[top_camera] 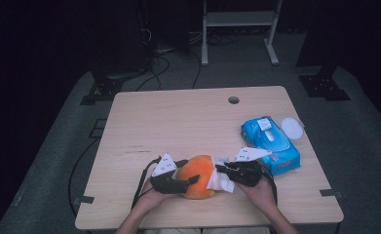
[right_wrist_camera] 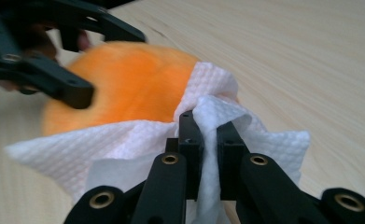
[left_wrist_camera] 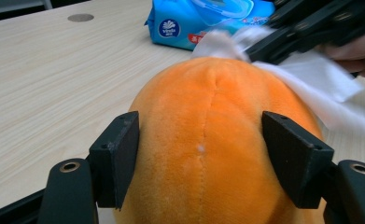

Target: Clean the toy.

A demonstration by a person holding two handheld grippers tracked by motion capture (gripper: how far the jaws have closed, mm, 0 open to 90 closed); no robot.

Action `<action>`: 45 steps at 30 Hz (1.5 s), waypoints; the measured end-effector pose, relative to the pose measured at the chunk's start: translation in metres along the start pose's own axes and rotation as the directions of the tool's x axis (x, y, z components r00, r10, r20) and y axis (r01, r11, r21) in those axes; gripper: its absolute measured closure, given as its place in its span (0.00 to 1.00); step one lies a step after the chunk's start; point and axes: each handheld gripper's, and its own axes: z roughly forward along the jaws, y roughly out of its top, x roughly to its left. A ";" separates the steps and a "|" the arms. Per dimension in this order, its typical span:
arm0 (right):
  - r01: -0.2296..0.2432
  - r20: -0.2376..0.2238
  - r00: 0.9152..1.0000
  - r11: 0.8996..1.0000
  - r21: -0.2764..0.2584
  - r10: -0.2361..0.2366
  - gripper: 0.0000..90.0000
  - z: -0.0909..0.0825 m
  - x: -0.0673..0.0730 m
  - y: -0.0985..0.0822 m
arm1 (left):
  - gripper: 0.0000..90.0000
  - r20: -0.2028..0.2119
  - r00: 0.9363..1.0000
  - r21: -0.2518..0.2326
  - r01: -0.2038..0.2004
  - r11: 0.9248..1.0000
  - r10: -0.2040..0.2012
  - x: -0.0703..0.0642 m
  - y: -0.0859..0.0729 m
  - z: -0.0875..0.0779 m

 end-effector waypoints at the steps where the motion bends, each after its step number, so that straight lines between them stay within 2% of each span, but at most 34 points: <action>1: -0.013 0.006 1.000 1.000 0.006 0.013 0.93 0.000 -0.002 -0.001 | 0.34 -0.003 1.000 0.001 -0.006 1.000 0.006 -0.002 0.001 0.001; 4: -0.007 0.008 1.000 1.000 -0.020 0.007 0.93 -0.002 0.000 0.004 | 0.34 0.001 0.999 0.004 -0.033 0.999 0.033 -0.009 0.002 0.003; 8: 0.021 -0.026 0.999 0.997 -0.076 -0.023 0.92 -0.005 0.008 0.012 | 0.33 0.018 0.994 0.011 -0.108 0.994 0.108 -0.022 0.004 0.005; 10: 0.021 -0.033 0.999 0.997 -0.070 -0.024 0.92 -0.004 0.008 0.012 | 0.31 0.032 0.992 0.010 -0.120 0.993 0.120 -0.025 0.005 0.005; 12: 0.008 -0.041 0.999 0.999 -0.054 -0.010 0.92 -0.003 0.006 0.008 | 0.25 0.064 0.993 0.001 -0.101 0.995 0.100 -0.022 0.007 0.004; 13: 0.001 -0.046 0.999 0.999 -0.044 -0.003 0.92 -0.002 0.005 0.007 | 0.22 0.070 0.995 -0.012 -0.076 0.997 0.077 -0.018 0.008 0.002; 14: 0.004 -0.046 0.999 0.999 -0.040 -0.006 0.92 -0.002 0.004 0.006 | 0.19 0.058 0.997 -0.012 -0.048 0.999 0.049 -0.014 0.009 0.002; 15: 0.010 -0.039 0.999 0.999 -0.036 -0.011 0.92 -0.002 0.004 0.006 | 0.12 0.035 0.999 0.014 -0.021 1.000 0.020 -0.010 0.009 0.002; 16: 0.013 -0.038 0.999 0.999 -0.036 -0.014 0.92 -0.002 0.004 0.006 | 0.09 0.044 0.999 0.037 0.014 0.999 -0.016 -0.006 0.007 0.004; 17: 0.006 -0.046 0.999 0.999 -0.040 -0.008 0.92 -0.003 0.003 0.006 | 0.08 0.062 0.997 0.049 0.048 0.998 -0.051 -0.003 0.005 0.006; 18: 0.003 -0.050 0.999 0.999 -0.045 -0.005 0.92 -0.002 0.003 0.006 | 0.10 0.063 0.996 0.054 0.056 0.997 -0.060 -0.003 0.003 0.007; 19: 0.005 -0.047 0.999 0.999 -0.045 -0.007 0.93 -0.002 0.004 0.007 | 0.15 0.059 0.997 0.056 0.050 0.997 -0.054 -0.004 0.002 0.008; 21: 0.014 -0.037 0.999 0.999 -0.049 -0.015 0.93 -0.002 0.007 0.009 | 0.29 0.028 1.000 0.051 0.000 0.999 -0.001 -0.009 0.007 0.006; 22: 0.015 -0.033 0.999 0.998 -0.058 -0.017 0.93 -0.003 0.007 0.010 | 0.35 0.011 1.000 0.034 -0.022 0.999 0.022 -0.012 0.009 0.005; 23: 0.014 -0.036 0.999 0.997 -0.070 -0.016 0.93 -0.005 0.008 0.012 | 0.38 -0.001 0.999 0.008 -0.047 0.999 0.047 -0.015 0.010 0.004; 24: 0.006 -0.049 0.999 0.996 -0.089 -0.010 0.93 -0.007 0.009 0.014 | 0.41 -0.020 0.995 -0.012 -0.093 0.996 0.093 -0.019 0.012 0.003; 25: 0.006 -0.063 0.998 0.994 -0.110 -0.013 0.93 -0.009 0.010 0.016 | 0.42 -0.051 0.987 -0.018 -0.152 0.988 0.151 -0.025 0.014 0.004; 26: 0.018 -0.074 0.997 0.992 -0.128 -0.027 0.93 -0.011 0.013 0.020 | 0.43 -0.076 0.973 -0.017 -0.219 0.976 0.217 -0.031 0.016 0.005; 27: 0.036 -0.079 0.996 0.990 -0.136 -0.047 0.93 -0.012 0.018 0.023 | 0.43 -0.085 0.961 -0.009 -0.266 0.964 0.265 -0.035 0.018 0.007; 29: 0.078 -0.060 0.994 0.989 -0.127 -0.087 0.93 -0.010 0.026 0.025 | 0.43 -0.083 0.954 0.007 -0.288 0.958 0.288 -0.040 0.017 0.010; 30: 0.096 -0.044 0.994 0.989 -0.115 -0.102 0.93 -0.008 0.026 0.024 | 0.43 -0.082 0.955 0.010 -0.285 0.958 0.285 -0.039 0.015 0.010; 31: 0.092 -0.041 0.994 0.990 -0.108 -0.097 0.93 -0.007 0.025 0.022 | 0.43 -0.076 0.961 0.010 -0.265 0.964 0.265 -0.036 0.013 0.009; 33: 0.073 -0.008 0.997 0.994 -0.081 -0.074 0.93 -0.005 0.017 0.016 | 0.42 -0.063 0.971 0.011 -0.229 0.973 0.229 -0.031 0.010 0.006; 34: 0.062 0.019 0.998 0.996 -0.066 -0.061 0.93 -0.005 0.010 0.012 | 0.41 -0.050 0.976 0.007 -0.211 0.977 0.211 -0.029 0.009 0.005; 36: 0.003 0.004 1.000 0.998 -0.067 -0.003 0.93 -0.006 0.001 0.007 | 0.34 -0.018 0.984 -0.003 -0.178 0.984 0.178 -0.025 0.009 0.004; 38: 0.017 0.002 1.000 0.998 -0.062 -0.016 0.93 -0.005 0.002 0.007 | 0.21 -0.011 0.993 -0.015 -0.116 0.993 0.116 -0.018 0.011 0.003; 40: 0.034 0.007 0.999 0.998 -0.059 -0.034 0.93 -0.004 0.006 0.008 | 0.09 -0.012 0.999 0.007 -0.036 0.999 0.036 -0.011 0.010 0.003; 41: 0.033 0.004 0.999 0.998 -0.060 -0.032 0.93 -0.003 0.006 0.008 | 0.09 0.012 1.000 0.021 0.021 1.000 -0.021 -0.005 0.008 0.003; 42: 0.028 -0.002 1.000 0.998 -0.061 -0.028 0.93 -0.003 0.005 0.008 | 0.13 0.024 0.998 0.033 0.054 0.998 -0.055 -0.003 0.006 0.004; 43: 0.023 -0.003 1.000 0.998 -0.063 -0.023 0.93 -0.002 0.005 0.008 | 0.17 0.020 0.998 0.038 0.056 0.998 -0.057 -0.003 0.005 0.004; 45: 0.025 -0.002 1.000 0.997 -0.068 -0.026 0.93 -0.002 0.008 0.009 | 0.26 0.003 1.000 0.046 0.020 0.999 -0.020 -0.008 0.007 0.005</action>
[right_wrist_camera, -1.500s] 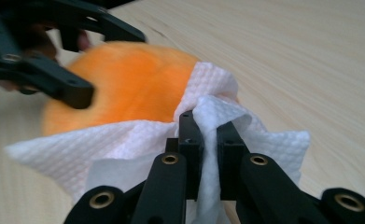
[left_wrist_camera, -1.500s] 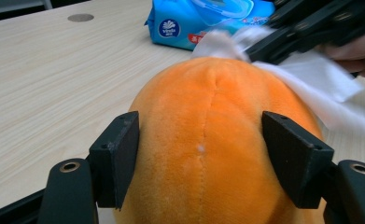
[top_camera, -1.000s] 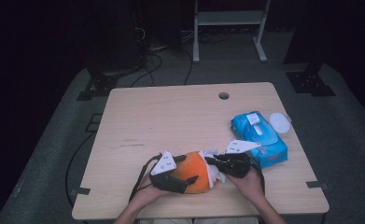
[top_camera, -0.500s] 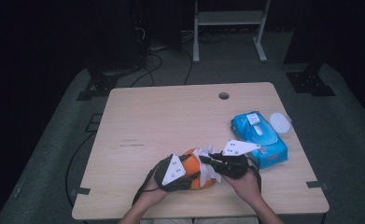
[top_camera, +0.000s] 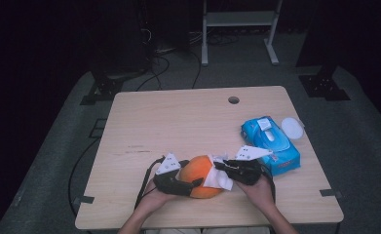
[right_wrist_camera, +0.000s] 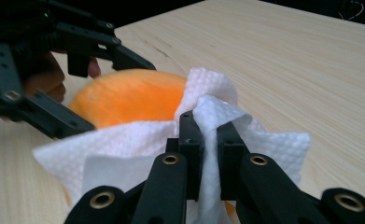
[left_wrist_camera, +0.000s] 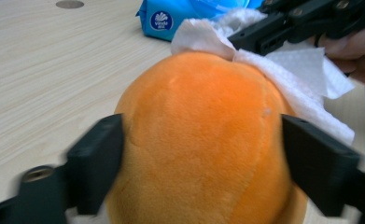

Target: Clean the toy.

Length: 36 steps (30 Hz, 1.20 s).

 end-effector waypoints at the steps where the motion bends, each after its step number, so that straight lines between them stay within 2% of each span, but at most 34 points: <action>1: 0.000 -0.009 1.000 1.000 -0.007 0.000 0.93 0.000 0.003 0.002 | 0.28 -0.010 1.000 -0.006 -0.021 1.000 0.021 -0.004 0.000 0.001; 4: 0.031 -0.068 0.997 0.999 -0.036 -0.034 0.93 0.001 0.017 0.008 | 0.33 -0.035 0.993 -0.003 -0.115 0.993 0.115 -0.017 0.002 0.004; 5: 0.054 -0.071 0.996 0.998 -0.035 -0.057 0.93 0.002 0.023 0.011 | 0.33 -0.046 0.990 0.006 -0.135 0.991 0.135 -0.019 0.003 0.003; 6: 0.086 -0.053 0.995 0.996 -0.025 -0.088 0.93 0.003 0.028 0.012 | 0.34 -0.049 0.990 0.005 -0.135 0.991 0.135 -0.019 0.003 0.003; 7: 0.095 -0.047 0.994 0.995 -0.018 -0.095 0.93 0.003 0.028 0.013 | 0.34 -0.046 0.990 0.003 -0.133 0.991 0.133 -0.018 0.002 0.002; 10: 0.043 -0.037 0.998 0.999 -0.007 -0.043 0.93 0.002 0.016 0.008 | 0.35 -0.048 0.990 0.000 -0.133 0.991 0.133 -0.017 0.001 0.002; 13: 0.030 0.001 1.000 0.999 0.015 -0.030 0.93 0.001 0.003 0.001 | 0.35 -0.050 0.990 -0.004 -0.129 0.992 0.129 -0.017 0.001 0.003; 15: 0.016 0.007 1.000 1.000 0.018 -0.017 0.93 0.000 -0.002 -0.001 | 0.34 -0.044 0.992 -0.008 -0.122 0.992 0.122 -0.016 0.001 0.004; 18: 0.020 0.005 1.000 1.000 0.013 -0.020 0.93 -0.001 0.005 0.002 | 0.32 -0.048 0.991 -0.006 -0.125 0.992 0.125 -0.016 0.000 0.004; 20: 0.040 -0.033 0.999 0.999 -0.005 -0.040 0.93 -0.001 0.013 0.006 | 0.31 -0.051 0.991 -0.012 -0.128 0.992 0.127 -0.017 0.001 0.005; 21: 0.055 -0.078 0.995 0.998 -0.022 -0.056 0.93 0.000 0.021 0.009 | 0.31 -0.052 0.990 -0.010 -0.134 0.991 0.134 -0.018 0.001 0.006; 23: 0.123 -0.061 0.991 0.992 -0.004 -0.123 0.93 0.003 0.032 0.013 | 0.28 -0.049 0.989 -0.012 -0.138 0.990 0.137 -0.018 0.001 0.006; 24: 0.121 -0.061 0.991 0.993 0.003 -0.121 0.93 0.004 0.031 0.013 | 0.27 -0.038 0.991 -0.019 -0.129 0.991 0.128 -0.017 0.001 0.006; 26: 0.089 -0.069 0.994 0.996 0.012 -0.088 0.93 0.004 0.023 0.010 | 0.20 -0.018 0.996 -0.039 -0.088 0.995 0.087 -0.009 0.001 0.002; 28: 0.088 -0.055 0.995 0.996 0.022 -0.087 0.93 0.003 0.017 0.006 | 0.14 -0.005 0.999 -0.050 -0.039 0.998 0.039 -0.002 0.001 -0.001; 31: 0.064 -0.060 0.996 0.998 0.016 -0.063 0.93 0.002 0.011 0.004 | 0.13 0.036 0.999 -0.037 0.038 0.999 -0.037 0.006 -0.004 0.001; 32: 0.064 -0.057 0.996 0.998 0.018 -0.063 0.93 0.003 0.010 0.004 | 0.17 0.039 0.998 -0.039 0.046 0.998 -0.044 0.006 -0.005 0.002; 35: 0.058 -0.037 0.998 0.998 0.012 -0.057 0.93 0.002 0.013 0.006 | 0.32 -0.014 1.000 -0.036 -0.015 0.999 0.015 -0.003 0.000 0.001; 36: 0.071 -0.032 0.997 0.997 -0.008 -0.071 0.93 0.000 0.016 0.007 | 0.35 -0.030 0.999 -0.037 -0.045 0.998 0.044 -0.006 0.002 0.000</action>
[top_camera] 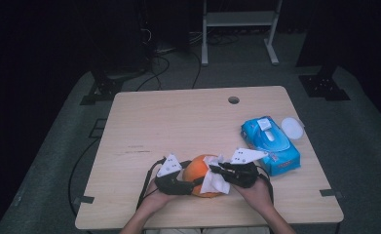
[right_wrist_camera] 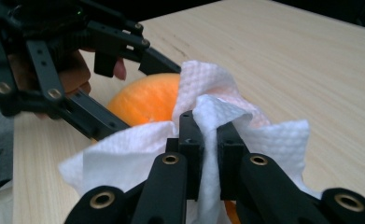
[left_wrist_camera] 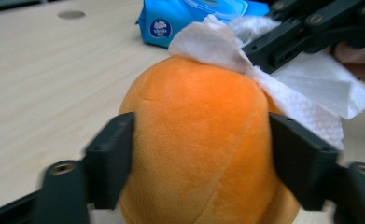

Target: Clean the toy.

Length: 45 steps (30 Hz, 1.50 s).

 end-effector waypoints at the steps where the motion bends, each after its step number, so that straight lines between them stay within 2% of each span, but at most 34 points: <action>1: 0.008 -0.009 1.000 1.000 -0.022 -0.008 0.93 -0.001 0.003 0.002 | 0.37 -0.008 0.999 -0.001 -0.034 0.999 0.034 -0.004 0.002 0.000; 3: 0.009 -0.064 0.998 0.998 -0.067 -0.013 0.93 -0.002 0.009 0.007 | 0.40 -0.021 0.996 -0.010 -0.092 0.996 0.092 -0.010 0.005 0.001; 4: 0.025 -0.070 0.997 0.997 -0.070 -0.030 0.93 -0.001 0.013 0.010 | 0.41 -0.034 0.993 -0.008 -0.116 0.993 0.115 -0.013 0.006 0.001; 5: 0.054 -0.051 0.997 0.997 -0.056 -0.057 0.93 0.000 0.016 0.012 | 0.41 -0.047 0.990 -0.010 -0.134 0.991 0.133 -0.016 0.007 0.001; 6: 0.075 -0.034 0.996 0.996 -0.043 -0.076 0.93 0.001 0.016 0.012 | 0.42 -0.046 0.990 -0.013 -0.137 0.990 0.136 -0.016 0.007 0.001; 8: 0.050 -0.038 0.998 0.998 -0.029 -0.051 0.93 -0.001 0.009 0.010 | 0.41 -0.032 0.992 -0.027 -0.121 0.992 0.120 -0.015 0.006 0.001; 9: 0.045 -0.024 0.999 0.999 -0.022 -0.046 0.93 -0.002 0.006 0.007 | 0.38 -0.024 0.994 -0.030 -0.108 0.994 0.107 -0.013 0.005 0.001; 12: 0.026 0.008 1.000 1.000 -0.005 -0.026 0.93 -0.005 -0.005 -0.001 | 0.21 -0.011 1.000 -0.031 -0.029 0.999 0.029 -0.004 0.004 0.002; 14: -0.008 -0.001 1.000 1.000 -0.004 0.008 0.93 -0.004 -0.011 -0.006 | 0.11 -0.003 0.999 -0.011 0.048 0.999 -0.048 0.004 0.001 0.004; 15: -0.016 -0.009 1.000 1.000 -0.006 0.016 0.93 -0.004 -0.013 -0.007 | 0.10 0.026 0.994 -0.001 0.108 0.994 -0.108 0.009 -0.002 0.007; 17: -0.018 -0.013 1.000 1.000 -0.003 0.018 0.93 -0.002 -0.012 -0.007 | 0.10 0.059 0.984 0.019 0.169 0.985 -0.170 0.014 -0.006 0.009; 18: -0.012 -0.009 1.000 1.000 -0.002 0.012 0.93 -0.002 -0.011 -0.006 | 0.16 0.069 0.983 0.017 0.167 0.986 -0.168 0.013 -0.007 0.009; 20: 0.002 0.006 1.000 1.000 -0.001 -0.002 0.93 -0.002 -0.007 -0.004 | 0.27 0.036 0.994 0.012 0.100 0.995 -0.100 0.008 -0.003 0.006; 21: 0.008 0.012 1.000 1.000 -0.010 -0.008 0.93 -0.003 -0.005 -0.002 | 0.29 0.022 0.997 0.010 0.071 0.997 -0.071 0.005 -0.001 0.005; 22: 0.008 0.012 1.000 1.000 -0.010 -0.008 0.93 -0.003 -0.005 -0.002 | 0.33 0.022 0.997 0.010 0.071 0.997 -0.071 0.005 -0.001 0.005; 23: 0.016 0.009 1.000 1.000 -0.020 -0.015 0.93 -0.004 -0.002 0.001 | 0.33 -0.027 1.000 -0.015 -0.016 1.000 0.016 -0.004 0.003 0.003; 24: 0.036 -0.012 0.999 0.998 -0.054 -0.036 0.93 -0.006 0.005 0.008 | 0.37 -0.056 0.996 -0.027 -0.065 0.998 0.063 -0.008 0.006 0.002; 25: 0.054 -0.017 0.998 0.996 -0.068 -0.056 0.92 -0.007 0.009 0.011 | 0.38 -0.077 0.993 -0.035 -0.093 0.995 0.090 -0.011 0.007 0.001; 27: 0.086 -0.007 0.996 0.993 -0.080 -0.086 0.92 -0.009 0.010 0.015 | 0.39 -0.137 0.976 -0.044 -0.176 0.983 0.168 -0.018 0.011 -0.001; 28: 0.080 0.002 0.997 0.993 -0.089 -0.080 0.92 -0.011 0.006 0.015 | 0.40 -0.140 0.974 -0.048 -0.187 0.981 0.179 -0.020 0.012 -0.001; 30: 0.046 0.007 0.999 0.995 -0.088 -0.046 0.92 -0.013 -0.001 0.011 | 0.39 -0.130 0.974 -0.044 -0.195 0.980 0.188 -0.021 0.011 0.000; 31: 0.045 0.015 0.999 0.996 -0.077 -0.044 0.92 -0.013 -0.004 0.008 | 0.37 -0.116 0.975 -0.039 -0.193 0.980 0.188 -0.020 0.010 0.001; 32: 0.050 0.024 0.998 0.997 -0.060 -0.049 0.92 -0.012 -0.006 0.005 | 0.34 -0.101 0.980 -0.040 -0.177 0.983 0.172 -0.019 0.010 0.001; 33: 0.047 0.024 0.999 0.998 -0.047 -0.046 0.92 -0.011 -0.008 0.003 | 0.29 -0.084 0.987 -0.051 -0.141 0.989 0.136 -0.015 0.009 0.000; 34: 0.038 0.021 0.999 0.999 -0.038 -0.037 0.92 -0.010 -0.010 0.000 | 0.24 -0.078 0.991 -0.063 -0.111 0.992 0.106 -0.012 0.009 0.000; 35: 0.031 0.018 0.999 0.999 -0.034 -0.030 0.92 -0.009 -0.011 -0.001 | 0.19 -0.070 0.996 -0.061 -0.054 0.997 0.050 -0.006 0.008 -0.001; 37: 0.019 0.011 1.000 0.999 -0.030 -0.018 0.92 -0.009 -0.012 -0.003 | 0.12 -0.041 0.998 -0.044 0.041 0.998 -0.043 0.003 0.006 0.000; 39: 0.020 0.004 1.000 0.999 -0.025 -0.020 0.92 -0.008 -0.010 -0.002 | 0.15 0.008 0.994 -0.023 0.113 0.993 -0.113 0.009 0.001 0.002; 40: 0.023 0.002 1.000 0.999 -0.023 -0.023 0.92 -0.007 -0.009 -0.001 | 0.23 0.011 0.994 -0.025 0.109 0.994 -0.109 0.008 0.000 0.002; 42: 0.033 0.003 0.999 0.999 -0.024 -0.033 0.92 -0.008 -0.004 0.002 | 0.32 -0.015 0.999 -0.020 0.033 0.999 -0.034 0.003 0.002 0.001; 44: 0.057 -0.018 0.998 0.997 -0.045 -0.058 0.92 -0.008 0.005 0.009 | 0.35 -0.024 0.999 -0.021 -0.027 0.999 0.027 -0.004 0.004 0.001; 45: 0.063 -0.029 0.998 0.997 -0.052 -0.064 0.92 -0.008 0.009 0.011 | 0.36 -0.032 0.997 -0.021 -0.070 0.997 0.070 -0.009 0.005 0.003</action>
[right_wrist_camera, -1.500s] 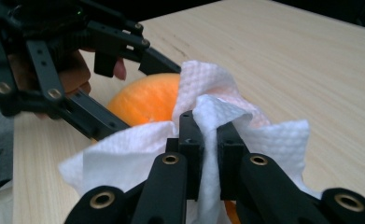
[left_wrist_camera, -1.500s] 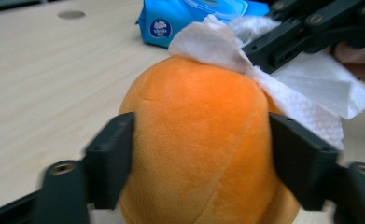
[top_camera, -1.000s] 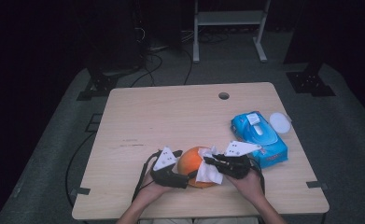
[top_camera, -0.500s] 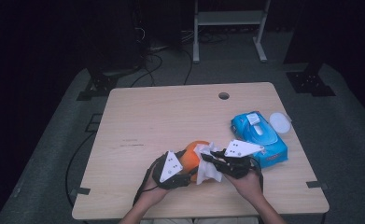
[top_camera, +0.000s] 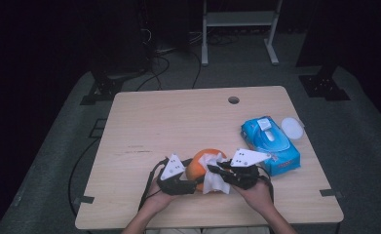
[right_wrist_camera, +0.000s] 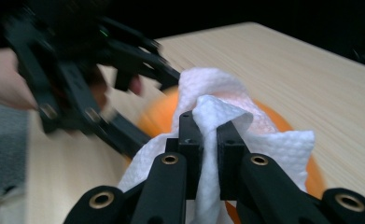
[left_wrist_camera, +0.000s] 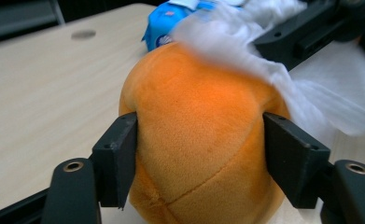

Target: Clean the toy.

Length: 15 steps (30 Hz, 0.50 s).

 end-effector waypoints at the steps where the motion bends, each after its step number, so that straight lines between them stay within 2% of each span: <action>1: 0.018 -0.013 1.000 1.000 -0.007 -0.018 0.92 0.002 0.005 0.003 | 0.37 -0.002 0.999 -0.005 -0.042 0.999 0.042 -0.006 0.001 0.002; 3: 0.056 -0.021 0.998 0.998 0.003 -0.056 0.92 0.005 0.014 0.007 | 0.37 -0.015 0.992 0.012 -0.123 0.992 0.123 -0.015 0.003 0.004; 4: 0.078 -0.009 0.997 0.997 0.011 -0.078 0.92 0.006 0.016 0.008 | 0.37 -0.019 0.991 0.010 -0.135 0.991 0.135 -0.016 0.002 0.004; 6: 0.065 0.005 0.998 0.998 0.011 -0.065 0.93 0.003 0.010 0.006 | 0.38 -0.012 0.992 0.006 -0.129 0.992 0.129 -0.014 0.002 0.004; 9: 0.040 0.064 0.997 0.999 0.008 -0.040 0.93 -0.006 -0.003 0.002 | 0.37 -0.002 0.992 -0.001 -0.123 0.992 0.123 -0.013 0.000 0.004; 11: 0.023 0.081 0.996 1.000 0.012 -0.024 0.93 -0.010 -0.009 -0.001 | 0.33 0.016 0.996 -0.016 -0.092 0.996 0.092 -0.011 0.000 0.003; 12: 0.014 0.076 0.997 1.000 0.012 -0.015 0.93 -0.010 -0.011 -0.003 | 0.29 0.026 0.998 -0.026 -0.056 0.998 0.057 -0.009 0.000 0.003; 14: 0.016 0.079 0.997 1.000 0.021 -0.018 0.93 -0.010 -0.010 -0.005 | 0.20 0.041 0.998 -0.043 0.044 0.998 -0.042 -0.003 0.000 0.003; 15: 0.021 0.075 0.997 0.999 0.026 -0.023 0.93 -0.010 -0.009 -0.004 | 0.16 0.042 0.995 -0.033 0.097 0.995 -0.096 0.001 -0.001 0.004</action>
